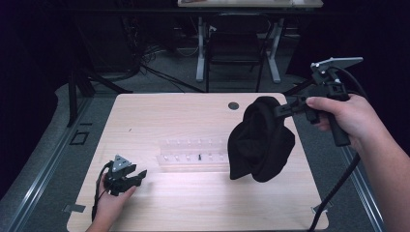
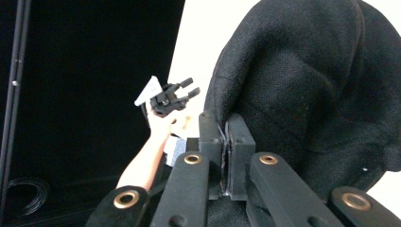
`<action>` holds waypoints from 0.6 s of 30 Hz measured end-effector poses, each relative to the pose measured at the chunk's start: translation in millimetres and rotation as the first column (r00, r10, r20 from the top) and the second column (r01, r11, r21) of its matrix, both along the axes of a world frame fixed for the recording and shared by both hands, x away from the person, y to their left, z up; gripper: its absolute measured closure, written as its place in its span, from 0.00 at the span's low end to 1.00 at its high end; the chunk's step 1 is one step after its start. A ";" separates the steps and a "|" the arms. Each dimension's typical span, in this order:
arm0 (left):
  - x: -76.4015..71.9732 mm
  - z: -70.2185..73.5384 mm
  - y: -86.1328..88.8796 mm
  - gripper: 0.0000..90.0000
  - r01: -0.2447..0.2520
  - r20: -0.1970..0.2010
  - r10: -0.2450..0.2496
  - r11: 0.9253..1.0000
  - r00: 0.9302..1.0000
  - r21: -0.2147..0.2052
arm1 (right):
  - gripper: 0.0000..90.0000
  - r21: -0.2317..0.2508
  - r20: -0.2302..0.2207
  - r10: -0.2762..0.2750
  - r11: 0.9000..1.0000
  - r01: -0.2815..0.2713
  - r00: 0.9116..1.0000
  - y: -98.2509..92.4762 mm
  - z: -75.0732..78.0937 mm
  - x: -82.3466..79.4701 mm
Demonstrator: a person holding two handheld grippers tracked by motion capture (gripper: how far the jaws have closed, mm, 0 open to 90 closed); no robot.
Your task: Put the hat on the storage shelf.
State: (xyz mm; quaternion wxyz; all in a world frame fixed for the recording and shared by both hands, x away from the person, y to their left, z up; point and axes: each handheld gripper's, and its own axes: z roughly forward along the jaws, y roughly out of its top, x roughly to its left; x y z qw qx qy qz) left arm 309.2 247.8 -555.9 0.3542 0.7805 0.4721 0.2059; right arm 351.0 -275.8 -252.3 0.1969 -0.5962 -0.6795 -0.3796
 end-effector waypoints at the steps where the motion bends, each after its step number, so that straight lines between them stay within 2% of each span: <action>1: 0.0 0.0 -0.1 0.55 0.001 0.000 -0.001 1.000 1.000 -0.001 | 0.98 0.000 0.000 0.000 1.000 0.000 1.000 0.0 0.0 0.0; 8: -0.4 -0.1 -1.3 0.52 0.023 0.001 -0.023 1.000 1.000 -0.018 | 0.98 0.012 0.014 0.004 1.000 -0.004 1.000 16.3 4.2 13.8; 14: -0.7 0.1 -2.2 0.51 0.035 0.005 -0.035 0.999 0.999 -0.010 | 0.98 0.006 0.014 0.008 1.000 -0.008 1.000 30.9 -2.2 25.8; 18: -1.0 0.4 -1.6 0.50 0.030 0.006 -0.030 0.999 1.000 -0.012 | 0.98 0.032 0.023 -0.005 0.999 0.005 1.000 40.4 -7.4 34.3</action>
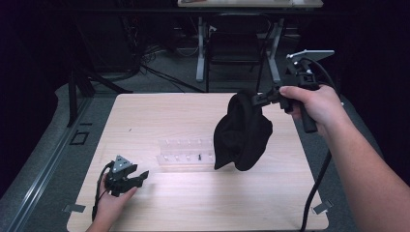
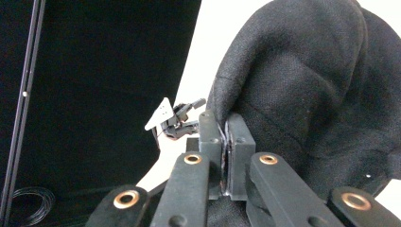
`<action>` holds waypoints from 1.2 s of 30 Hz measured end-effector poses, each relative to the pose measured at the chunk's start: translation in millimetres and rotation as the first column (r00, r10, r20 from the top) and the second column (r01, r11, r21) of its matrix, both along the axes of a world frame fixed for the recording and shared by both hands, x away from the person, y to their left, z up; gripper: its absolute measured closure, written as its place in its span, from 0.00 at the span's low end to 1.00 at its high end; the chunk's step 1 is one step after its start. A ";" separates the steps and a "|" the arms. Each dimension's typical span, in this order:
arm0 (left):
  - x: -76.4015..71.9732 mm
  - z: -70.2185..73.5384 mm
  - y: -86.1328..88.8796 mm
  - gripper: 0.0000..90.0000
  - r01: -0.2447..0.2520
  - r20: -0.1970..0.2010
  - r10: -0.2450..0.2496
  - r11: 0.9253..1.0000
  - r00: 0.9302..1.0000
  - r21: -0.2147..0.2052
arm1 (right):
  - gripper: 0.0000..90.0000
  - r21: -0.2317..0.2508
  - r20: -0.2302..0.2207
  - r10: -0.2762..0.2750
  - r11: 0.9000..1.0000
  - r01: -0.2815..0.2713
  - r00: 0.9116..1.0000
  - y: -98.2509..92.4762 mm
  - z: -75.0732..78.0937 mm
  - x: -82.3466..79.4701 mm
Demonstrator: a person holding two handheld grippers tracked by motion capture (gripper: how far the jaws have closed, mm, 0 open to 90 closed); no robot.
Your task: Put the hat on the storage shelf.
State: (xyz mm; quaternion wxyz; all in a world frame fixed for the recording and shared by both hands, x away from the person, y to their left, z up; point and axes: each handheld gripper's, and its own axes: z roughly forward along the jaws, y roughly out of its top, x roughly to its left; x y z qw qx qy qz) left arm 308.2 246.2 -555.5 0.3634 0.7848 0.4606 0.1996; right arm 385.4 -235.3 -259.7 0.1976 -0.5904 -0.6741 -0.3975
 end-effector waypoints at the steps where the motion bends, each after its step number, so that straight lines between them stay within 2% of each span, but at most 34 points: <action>1: 0.0 0.0 0.1 0.50 -0.001 0.001 0.001 1.000 1.000 0.000 | 0.98 -0.001 -0.007 0.000 1.000 0.000 1.000 1.8 -0.2 1.5; 15: 0.0 0.2 0.7 0.50 -0.006 0.004 0.006 1.000 1.000 -0.002 | 0.98 0.032 -0.018 0.005 0.999 -0.005 1.000 32.8 -14.0 25.5; 22: -0.4 0.8 0.9 0.50 -0.006 0.004 0.006 1.000 1.000 0.001 | 0.98 0.022 -0.023 0.007 1.000 -0.007 1.000 45.0 -22.0 34.0; 36: -1.5 2.0 -1.0 0.50 0.001 0.014 -0.001 1.000 1.000 -0.003 | 0.98 0.019 -0.022 -0.036 0.999 0.036 0.999 44.3 -31.3 46.2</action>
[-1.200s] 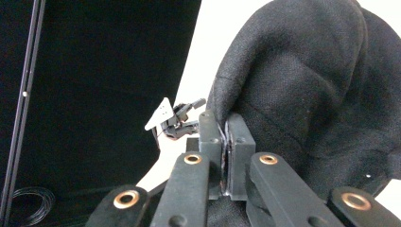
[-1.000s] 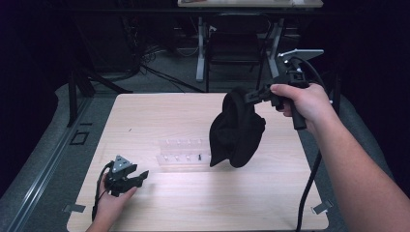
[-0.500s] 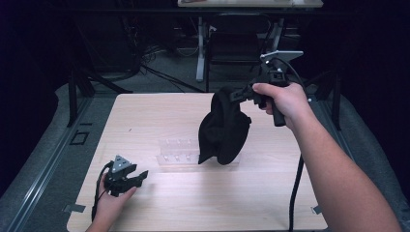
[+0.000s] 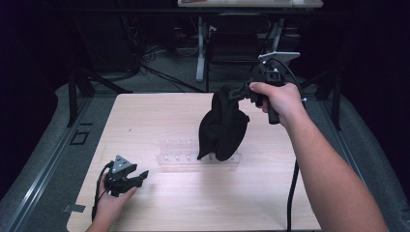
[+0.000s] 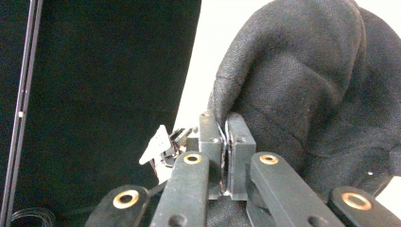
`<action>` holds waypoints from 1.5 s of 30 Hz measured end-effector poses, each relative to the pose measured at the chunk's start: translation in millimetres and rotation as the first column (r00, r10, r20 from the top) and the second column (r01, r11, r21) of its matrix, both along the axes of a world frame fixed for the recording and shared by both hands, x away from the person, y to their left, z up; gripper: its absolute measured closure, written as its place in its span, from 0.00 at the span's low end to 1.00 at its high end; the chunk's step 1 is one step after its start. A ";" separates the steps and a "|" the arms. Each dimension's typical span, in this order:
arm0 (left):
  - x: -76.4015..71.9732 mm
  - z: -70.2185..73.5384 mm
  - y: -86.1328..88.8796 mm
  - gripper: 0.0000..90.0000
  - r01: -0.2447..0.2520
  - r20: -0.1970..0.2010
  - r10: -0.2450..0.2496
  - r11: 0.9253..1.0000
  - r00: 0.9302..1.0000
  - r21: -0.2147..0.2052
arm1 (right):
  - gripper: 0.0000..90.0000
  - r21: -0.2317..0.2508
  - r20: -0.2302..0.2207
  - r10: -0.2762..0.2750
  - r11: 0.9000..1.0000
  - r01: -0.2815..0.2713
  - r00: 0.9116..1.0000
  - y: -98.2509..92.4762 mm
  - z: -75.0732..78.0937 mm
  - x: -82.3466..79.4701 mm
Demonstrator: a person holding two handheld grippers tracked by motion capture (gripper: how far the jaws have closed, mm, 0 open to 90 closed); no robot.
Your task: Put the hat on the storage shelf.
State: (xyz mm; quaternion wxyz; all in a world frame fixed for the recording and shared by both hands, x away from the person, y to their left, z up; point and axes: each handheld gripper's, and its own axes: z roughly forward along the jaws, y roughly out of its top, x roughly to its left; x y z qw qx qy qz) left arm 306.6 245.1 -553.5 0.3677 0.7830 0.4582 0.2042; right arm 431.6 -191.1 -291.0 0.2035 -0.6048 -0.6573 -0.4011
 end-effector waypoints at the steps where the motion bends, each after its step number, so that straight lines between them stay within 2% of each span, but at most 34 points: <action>1: -0.1 0.4 -0.3 0.50 0.003 0.003 -0.003 1.000 1.000 0.002 | 0.98 0.003 0.000 -0.004 1.000 0.004 1.000 0.0 -0.5 0.4; 7: -1.1 3.0 -3.7 0.50 0.019 0.009 -0.019 1.000 1.000 0.003 | 0.98 0.001 -0.010 0.008 1.000 -0.008 1.000 6.7 -4.9 2.4; 10: -2.2 4.9 -6.9 0.50 0.022 0.025 -0.022 1.000 0.999 -0.004 | 0.98 0.015 -0.006 0.005 1.000 -0.005 1.000 9.9 -5.2 3.5; 15: -3.7 13.6 -14.9 0.50 0.049 0.052 -0.047 0.998 0.998 -0.030 | 0.97 0.019 0.002 0.027 0.999 -0.027 1.000 16.5 -6.3 4.9; 17: -3.9 16.3 -19.1 0.51 0.070 0.056 -0.068 0.997 0.996 -0.027 | 0.97 0.029 0.000 0.018 0.999 -0.018 1.000 20.4 -6.4 5.4; 23: -4.7 31.0 -37.6 0.52 0.154 0.061 -0.154 0.988 0.986 -0.010 | 0.97 0.051 0.002 0.025 0.998 -0.025 1.000 27.0 -10.6 6.7; 25: -4.0 35.7 -43.0 0.52 0.163 0.086 -0.160 0.986 0.983 -0.029 | 0.97 0.052 0.004 0.022 0.998 -0.022 1.000 27.3 -10.7 6.8; 27: -2.0 42.6 -49.1 0.53 0.181 0.108 -0.177 0.983 0.978 -0.029 | 0.96 0.052 0.005 0.024 0.998 -0.024 1.000 28.6 -11.0 7.1; 36: 5.4 52.9 -79.0 0.55 0.224 0.117 -0.217 0.973 0.969 -0.053 | 0.96 0.062 0.009 0.027 0.998 -0.027 1.000 32.8 -12.0 7.9; 38: 6.0 55.0 -87.0 0.57 0.243 0.117 -0.235 0.968 0.965 -0.058 | 0.96 0.062 0.008 0.028 0.998 -0.029 1.000 32.9 -11.9 7.7; 45: 6.5 64.0 -106.9 0.59 0.277 0.137 -0.268 0.960 0.954 -0.050 | 0.96 0.055 0.013 0.030 0.998 -0.031 0.999 32.7 -11.5 7.0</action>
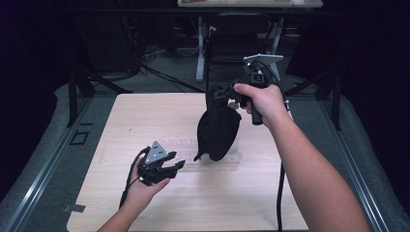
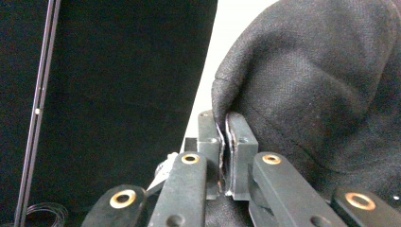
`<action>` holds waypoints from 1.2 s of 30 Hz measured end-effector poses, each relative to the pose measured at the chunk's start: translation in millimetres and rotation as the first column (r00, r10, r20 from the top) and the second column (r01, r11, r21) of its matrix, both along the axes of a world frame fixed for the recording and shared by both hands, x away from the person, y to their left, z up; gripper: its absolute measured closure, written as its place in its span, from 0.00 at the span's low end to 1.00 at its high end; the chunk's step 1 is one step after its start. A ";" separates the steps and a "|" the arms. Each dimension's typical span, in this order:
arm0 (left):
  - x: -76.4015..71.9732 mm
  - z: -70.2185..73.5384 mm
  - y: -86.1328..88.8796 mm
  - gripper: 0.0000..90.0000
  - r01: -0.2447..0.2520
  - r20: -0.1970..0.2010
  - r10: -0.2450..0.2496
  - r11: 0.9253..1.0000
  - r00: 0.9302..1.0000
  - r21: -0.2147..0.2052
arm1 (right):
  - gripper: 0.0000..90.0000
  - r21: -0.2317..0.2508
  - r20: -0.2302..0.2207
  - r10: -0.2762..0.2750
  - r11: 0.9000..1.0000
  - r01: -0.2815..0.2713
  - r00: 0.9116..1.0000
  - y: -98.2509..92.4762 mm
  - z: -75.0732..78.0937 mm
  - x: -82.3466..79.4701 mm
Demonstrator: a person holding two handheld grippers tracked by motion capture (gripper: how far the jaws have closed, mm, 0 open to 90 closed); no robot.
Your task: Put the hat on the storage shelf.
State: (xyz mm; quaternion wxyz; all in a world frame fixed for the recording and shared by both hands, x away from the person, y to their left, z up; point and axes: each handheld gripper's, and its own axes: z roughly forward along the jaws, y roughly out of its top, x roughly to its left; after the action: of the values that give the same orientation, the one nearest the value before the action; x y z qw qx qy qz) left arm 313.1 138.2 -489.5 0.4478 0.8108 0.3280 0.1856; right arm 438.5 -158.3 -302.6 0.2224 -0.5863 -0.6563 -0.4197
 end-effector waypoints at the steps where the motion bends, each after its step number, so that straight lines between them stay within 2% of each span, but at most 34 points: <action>1: 0.0 1.5 -2.1 0.60 0.003 0.003 -0.003 1.000 1.000 0.003 | 0.96 0.001 0.000 0.000 1.000 0.000 1.000 0.1 0.0 0.0; 16: 0.1 14.0 -28.4 0.64 0.053 0.030 -0.053 0.999 0.998 0.001 | 0.95 0.007 0.003 0.005 1.000 -0.005 1.000 2.4 -0.5 0.2; 26: -2.6 22.1 -33.9 0.68 0.076 0.046 -0.075 0.997 0.996 -0.010 | 0.95 0.010 0.004 0.001 1.000 -0.001 1.000 2.3 -0.9 0.8; 32: -4.8 21.7 -41.0 0.69 0.095 0.047 -0.095 0.995 0.994 0.001 | 0.95 0.016 0.006 -0.005 1.000 0.005 1.000 3.9 -1.3 0.6; 36: -2.2 18.9 -45.8 0.76 0.097 0.045 -0.098 0.995 0.994 0.016 | 0.95 0.017 0.007 0.000 1.000 0.000 1.000 5.5 -1.2 0.3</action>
State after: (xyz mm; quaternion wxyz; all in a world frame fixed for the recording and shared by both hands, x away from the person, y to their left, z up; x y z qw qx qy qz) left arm 310.9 92.5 -470.6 0.4582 0.8244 0.2766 0.1840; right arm 438.8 -152.8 -303.8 0.2250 -0.5829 -0.6535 -0.4272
